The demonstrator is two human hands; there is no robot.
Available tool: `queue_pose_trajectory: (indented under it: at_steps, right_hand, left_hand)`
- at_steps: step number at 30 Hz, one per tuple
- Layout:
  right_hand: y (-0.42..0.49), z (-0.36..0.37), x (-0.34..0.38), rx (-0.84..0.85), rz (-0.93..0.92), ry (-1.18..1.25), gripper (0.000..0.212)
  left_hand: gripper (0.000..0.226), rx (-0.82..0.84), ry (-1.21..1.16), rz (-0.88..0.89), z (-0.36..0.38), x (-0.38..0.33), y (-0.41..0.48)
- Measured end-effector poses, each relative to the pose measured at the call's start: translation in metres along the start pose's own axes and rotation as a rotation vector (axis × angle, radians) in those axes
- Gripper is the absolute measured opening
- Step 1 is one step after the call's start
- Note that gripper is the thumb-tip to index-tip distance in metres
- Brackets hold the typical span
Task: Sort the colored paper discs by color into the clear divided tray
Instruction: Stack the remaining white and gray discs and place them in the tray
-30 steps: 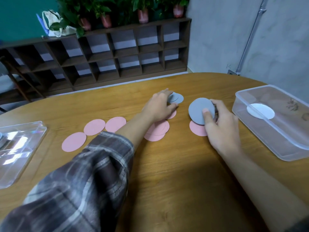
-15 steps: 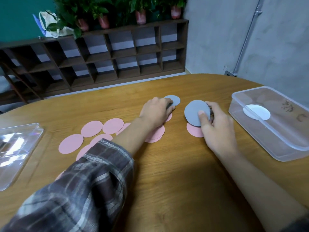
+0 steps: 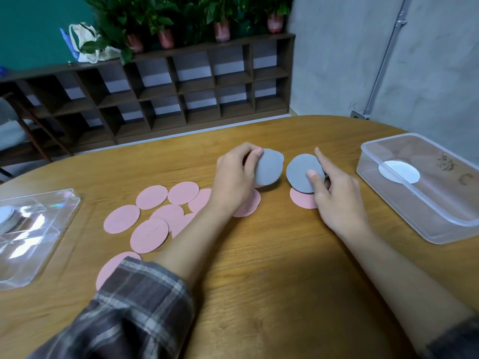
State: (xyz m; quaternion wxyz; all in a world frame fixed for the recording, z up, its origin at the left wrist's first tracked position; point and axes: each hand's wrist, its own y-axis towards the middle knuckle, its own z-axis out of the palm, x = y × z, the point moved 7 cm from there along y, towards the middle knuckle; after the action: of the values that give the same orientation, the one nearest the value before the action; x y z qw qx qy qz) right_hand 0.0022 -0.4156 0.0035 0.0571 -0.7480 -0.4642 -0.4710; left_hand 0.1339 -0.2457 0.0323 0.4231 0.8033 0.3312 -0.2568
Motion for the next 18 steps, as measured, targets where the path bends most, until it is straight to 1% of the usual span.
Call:
queue_pose_trajectory:
  at_steps: [5,8,14,18]
  right_hand:
    - [0.000,0.002,0.003,0.037,-0.009,-0.004,0.048]
    - [0.000,0.003,0.002,0.065,0.005,0.047,0.045]
    - [0.000,0.008,0.000,0.097,0.007,0.096,0.043]
    - [-0.001,0.013,0.001,0.153,-0.010,0.066,0.046]
  left_hand:
    - [0.014,0.033,-0.246,-0.197,0.022,0.002,-0.021]
    - [0.008,-0.003,-0.302,-0.263,0.029,0.003,-0.026]
    - [0.009,-0.048,-0.143,-0.192,0.034,0.002,-0.030]
    - [0.010,-0.073,-0.153,-0.182,0.035,-0.001,-0.030]
